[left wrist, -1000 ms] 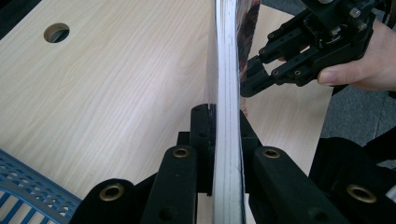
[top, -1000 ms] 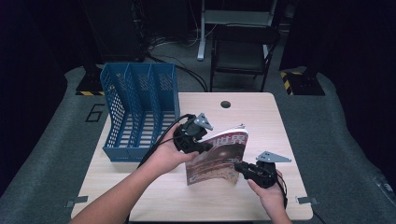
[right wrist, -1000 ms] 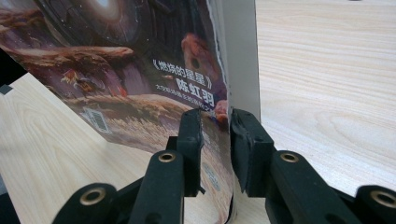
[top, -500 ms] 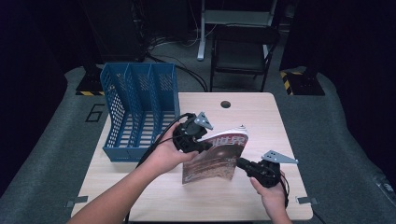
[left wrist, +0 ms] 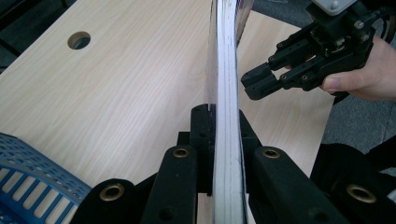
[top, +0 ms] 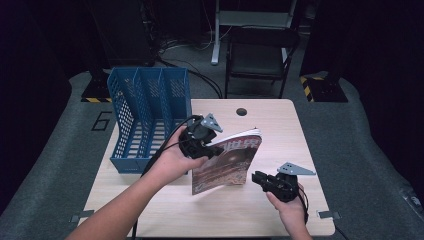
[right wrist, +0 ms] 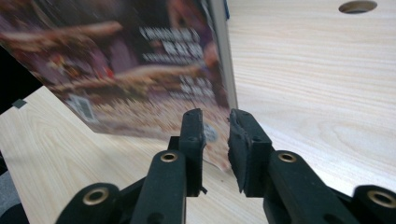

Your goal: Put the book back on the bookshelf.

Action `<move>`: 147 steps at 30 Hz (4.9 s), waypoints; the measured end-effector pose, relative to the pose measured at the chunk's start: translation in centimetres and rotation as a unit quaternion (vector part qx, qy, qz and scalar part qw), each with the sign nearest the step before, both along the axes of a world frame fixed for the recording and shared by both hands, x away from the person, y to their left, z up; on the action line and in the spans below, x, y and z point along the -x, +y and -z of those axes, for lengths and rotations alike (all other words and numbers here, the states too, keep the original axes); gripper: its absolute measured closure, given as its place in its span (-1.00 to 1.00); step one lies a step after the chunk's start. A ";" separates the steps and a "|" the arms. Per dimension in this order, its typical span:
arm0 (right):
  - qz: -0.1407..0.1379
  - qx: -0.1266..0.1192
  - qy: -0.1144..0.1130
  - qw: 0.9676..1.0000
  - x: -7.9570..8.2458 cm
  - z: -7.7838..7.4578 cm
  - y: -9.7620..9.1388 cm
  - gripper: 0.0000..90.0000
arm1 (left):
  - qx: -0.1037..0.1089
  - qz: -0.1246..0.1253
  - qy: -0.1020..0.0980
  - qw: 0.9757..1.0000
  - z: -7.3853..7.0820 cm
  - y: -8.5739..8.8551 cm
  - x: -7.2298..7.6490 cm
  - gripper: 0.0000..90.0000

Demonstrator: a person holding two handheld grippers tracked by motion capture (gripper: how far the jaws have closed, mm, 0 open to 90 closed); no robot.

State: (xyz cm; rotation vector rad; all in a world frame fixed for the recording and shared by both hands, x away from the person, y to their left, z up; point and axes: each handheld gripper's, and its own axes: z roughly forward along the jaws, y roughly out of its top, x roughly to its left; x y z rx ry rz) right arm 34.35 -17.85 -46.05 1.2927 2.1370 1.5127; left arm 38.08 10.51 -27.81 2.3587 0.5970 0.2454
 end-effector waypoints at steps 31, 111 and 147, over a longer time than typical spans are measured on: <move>-0.001 0.002 0.041 0.999 -0.7 1.7 -0.4 0.46 | 0.021 -0.044 -0.018 0.999 -4.7 3.8 -0.8 0.86; -0.007 0.005 0.052 0.999 -1.0 2.2 0.6 0.39 | 0.081 -0.250 -0.022 0.965 -8.9 17.8 -3.0 0.86; -0.008 0.006 0.053 0.999 -1.0 2.2 0.7 0.39 | 0.092 -0.362 -0.024 0.927 -7.7 22.8 -4.7 0.86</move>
